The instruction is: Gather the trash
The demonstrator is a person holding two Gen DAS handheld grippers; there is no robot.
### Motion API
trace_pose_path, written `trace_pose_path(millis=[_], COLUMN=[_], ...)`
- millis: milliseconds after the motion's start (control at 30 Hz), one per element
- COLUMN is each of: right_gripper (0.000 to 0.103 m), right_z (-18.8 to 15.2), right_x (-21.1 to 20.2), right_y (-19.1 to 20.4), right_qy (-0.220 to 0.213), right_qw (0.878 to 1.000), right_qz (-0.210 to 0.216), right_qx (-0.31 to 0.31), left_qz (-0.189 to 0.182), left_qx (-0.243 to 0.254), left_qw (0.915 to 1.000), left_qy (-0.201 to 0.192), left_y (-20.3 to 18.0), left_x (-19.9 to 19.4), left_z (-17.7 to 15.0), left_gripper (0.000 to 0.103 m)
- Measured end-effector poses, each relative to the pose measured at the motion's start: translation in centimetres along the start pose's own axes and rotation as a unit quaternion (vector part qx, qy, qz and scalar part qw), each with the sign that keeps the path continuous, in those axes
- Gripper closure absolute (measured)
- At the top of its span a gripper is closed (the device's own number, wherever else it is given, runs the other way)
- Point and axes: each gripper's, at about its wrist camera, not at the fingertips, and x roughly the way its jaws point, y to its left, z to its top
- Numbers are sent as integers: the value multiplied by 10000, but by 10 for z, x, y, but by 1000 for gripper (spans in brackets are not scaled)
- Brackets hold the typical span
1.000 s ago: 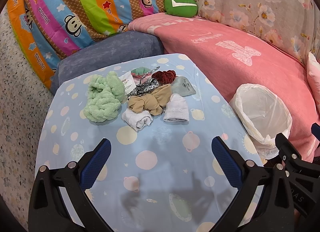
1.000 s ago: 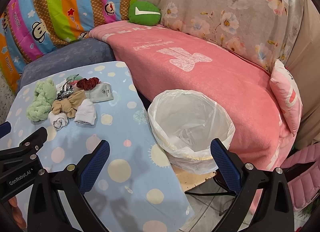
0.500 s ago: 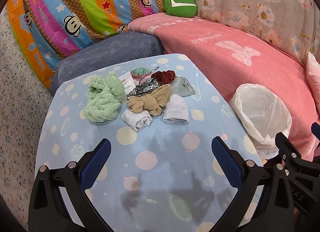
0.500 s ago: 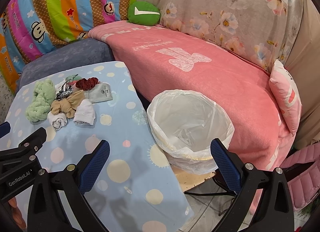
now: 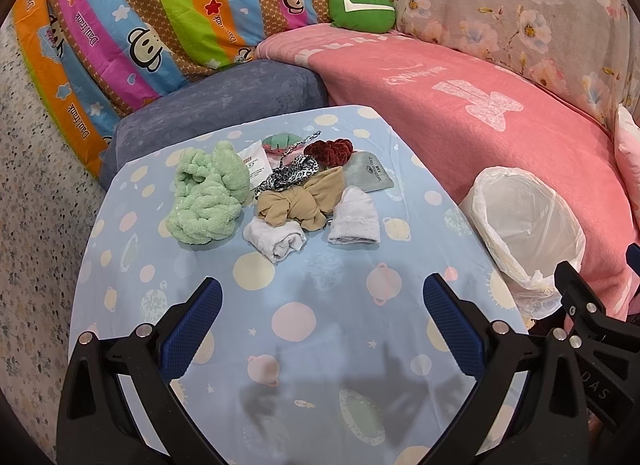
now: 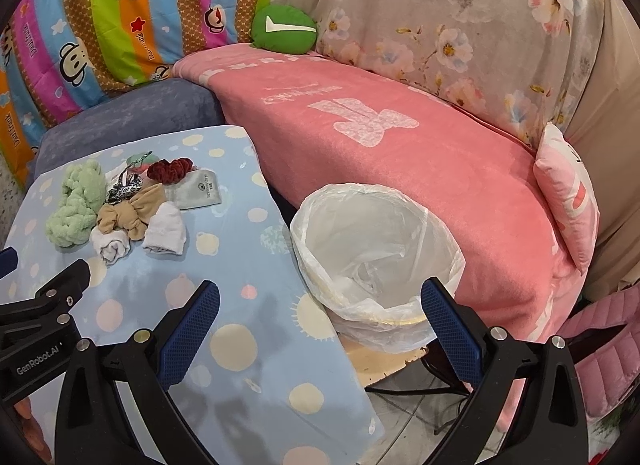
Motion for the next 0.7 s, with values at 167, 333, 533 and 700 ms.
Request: trace_pose_path(millis=[167, 333, 533, 700], right_gripper=[7, 7, 7, 7], right_z=[2, 7, 17, 25], right_x=[5, 12, 21, 34], right_y=[5, 14, 34, 62], right_qy=[23, 18, -138, -157], right_qw=[10000, 9998, 9991, 9976], right_qz=[15, 147, 390, 676], right_qx=[33, 101, 126, 34], left_qz=[7, -63, 181, 242], left_qx=[-62, -149, -300, -495], left_qw=[10000, 9997, 9993, 9982], left_qy=[56, 181, 132, 223], left_y=[5, 22, 63, 111], left_x=[8, 25, 51, 79], left_z=[4, 11, 21, 30], left_gripper=[7, 7, 7, 7])
